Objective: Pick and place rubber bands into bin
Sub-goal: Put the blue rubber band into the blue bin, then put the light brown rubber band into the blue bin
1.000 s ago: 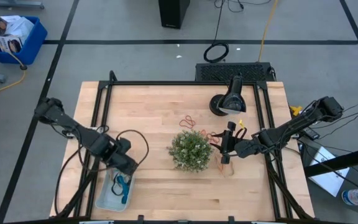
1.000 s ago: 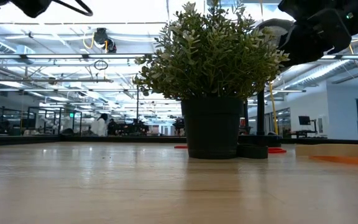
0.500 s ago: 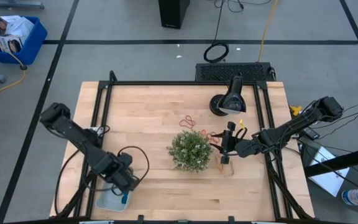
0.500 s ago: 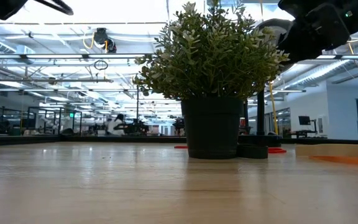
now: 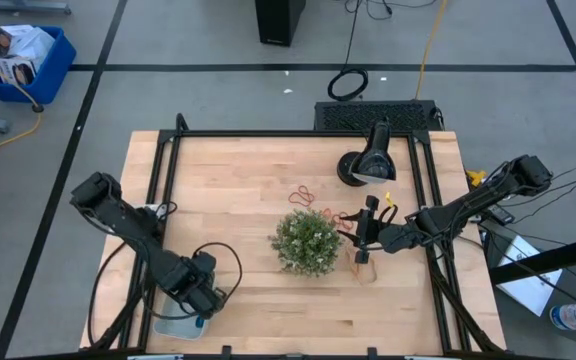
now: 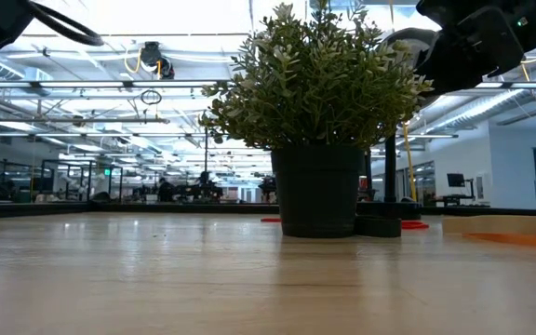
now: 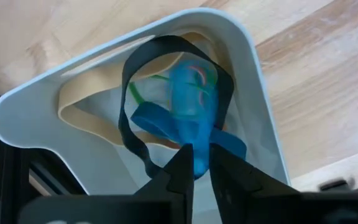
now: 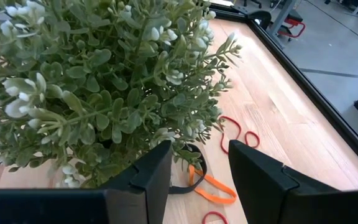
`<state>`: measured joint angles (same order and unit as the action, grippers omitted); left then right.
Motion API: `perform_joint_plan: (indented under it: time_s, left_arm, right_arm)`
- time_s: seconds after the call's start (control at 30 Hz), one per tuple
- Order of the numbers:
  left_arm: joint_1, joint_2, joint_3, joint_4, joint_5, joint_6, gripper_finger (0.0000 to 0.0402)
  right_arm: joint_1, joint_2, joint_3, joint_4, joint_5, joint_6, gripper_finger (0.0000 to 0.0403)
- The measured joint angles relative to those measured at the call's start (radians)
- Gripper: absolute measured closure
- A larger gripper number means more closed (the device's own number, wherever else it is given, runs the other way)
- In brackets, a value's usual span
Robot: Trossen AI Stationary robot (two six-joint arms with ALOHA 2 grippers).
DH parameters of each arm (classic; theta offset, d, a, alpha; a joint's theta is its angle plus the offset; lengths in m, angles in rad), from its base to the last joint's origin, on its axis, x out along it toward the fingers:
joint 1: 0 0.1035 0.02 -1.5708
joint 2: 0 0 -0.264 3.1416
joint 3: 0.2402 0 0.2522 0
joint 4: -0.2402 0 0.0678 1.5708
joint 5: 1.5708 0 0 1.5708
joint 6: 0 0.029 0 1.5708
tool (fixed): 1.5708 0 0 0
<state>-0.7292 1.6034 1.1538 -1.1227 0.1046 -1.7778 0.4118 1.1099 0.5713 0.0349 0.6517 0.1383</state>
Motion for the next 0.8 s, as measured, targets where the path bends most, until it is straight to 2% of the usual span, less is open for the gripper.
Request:
perform_joint_plan:
  time_s: [0.4,0.47,0.57,0.8]
  left_arm:
    - [0.002,0.000,0.000,-0.001,0.000,0.037,0.0321]
    - [0.006,-0.004,0.000,-0.001,0.028,0.067,0.0320]
    - [0.007,-0.027,0.000,-0.002,0.060,0.068,0.0319]
    - [0.007,-0.123,0.000,-0.002,0.053,0.070,0.0319]
  right_arm:
    - [0.000,0.000,0.000,0.000,-0.001,0.000,0.0247]
    - [0.000,0.000,0.000,0.000,-0.001,0.000,0.0248]
    - [0.000,0.000,0.000,0.000,-0.001,-0.001,0.0248]
    - [0.000,0.000,0.000,0.000,-0.002,-0.001,0.0251]
